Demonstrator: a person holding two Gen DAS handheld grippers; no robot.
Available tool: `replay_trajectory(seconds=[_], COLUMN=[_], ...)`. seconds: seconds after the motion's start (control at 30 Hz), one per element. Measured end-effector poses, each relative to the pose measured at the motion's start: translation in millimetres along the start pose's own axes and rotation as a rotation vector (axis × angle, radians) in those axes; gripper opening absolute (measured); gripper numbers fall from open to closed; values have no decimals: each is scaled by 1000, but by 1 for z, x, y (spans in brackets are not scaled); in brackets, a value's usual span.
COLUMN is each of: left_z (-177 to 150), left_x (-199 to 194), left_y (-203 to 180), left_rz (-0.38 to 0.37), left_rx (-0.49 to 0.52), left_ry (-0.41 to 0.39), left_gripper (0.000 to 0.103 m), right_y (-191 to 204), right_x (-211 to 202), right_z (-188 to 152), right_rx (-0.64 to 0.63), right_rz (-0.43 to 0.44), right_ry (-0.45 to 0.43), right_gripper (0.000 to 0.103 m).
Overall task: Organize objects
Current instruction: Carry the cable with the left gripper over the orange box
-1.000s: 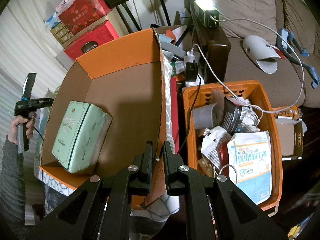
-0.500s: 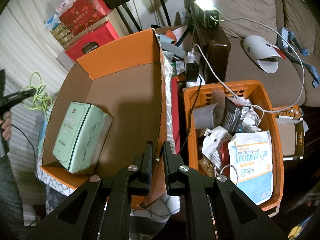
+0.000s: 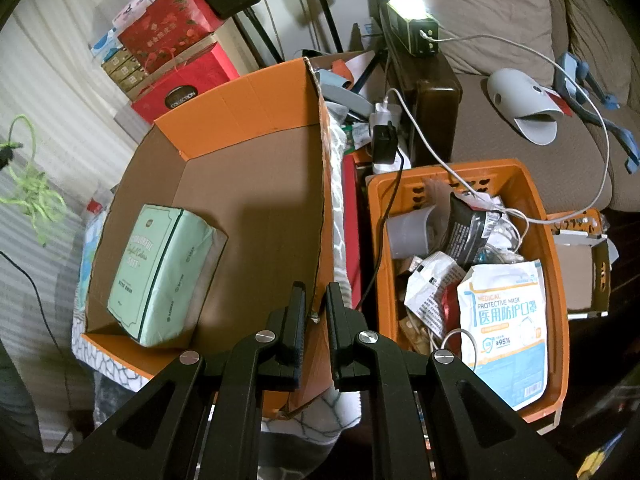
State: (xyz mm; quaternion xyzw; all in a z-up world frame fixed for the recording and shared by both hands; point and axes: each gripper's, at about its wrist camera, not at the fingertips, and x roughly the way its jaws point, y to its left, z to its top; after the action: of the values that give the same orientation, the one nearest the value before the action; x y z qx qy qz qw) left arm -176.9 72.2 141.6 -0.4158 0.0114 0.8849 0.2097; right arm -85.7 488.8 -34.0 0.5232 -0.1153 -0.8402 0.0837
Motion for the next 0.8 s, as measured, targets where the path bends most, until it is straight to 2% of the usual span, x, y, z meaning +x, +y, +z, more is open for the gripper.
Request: replay_trajectory(seconds=[0.23, 0.4, 0.8], left_z=[16, 17, 40], left_x=[-28, -28, -36], left_y=[-18, -40, -127], left_rz=[-11, -29, -85], left_rx=[37, 73, 168], left_ry=[-37, -27, -45], left_gripper=[10, 10, 10], right_y=[0, 0, 0], right_x=[0, 0, 0], right_z=[0, 0, 0], right_rx=[0, 0, -1], right_rz=[0, -1, 0], right_ry=[0, 0, -1], right_gripper=[9, 9, 9])
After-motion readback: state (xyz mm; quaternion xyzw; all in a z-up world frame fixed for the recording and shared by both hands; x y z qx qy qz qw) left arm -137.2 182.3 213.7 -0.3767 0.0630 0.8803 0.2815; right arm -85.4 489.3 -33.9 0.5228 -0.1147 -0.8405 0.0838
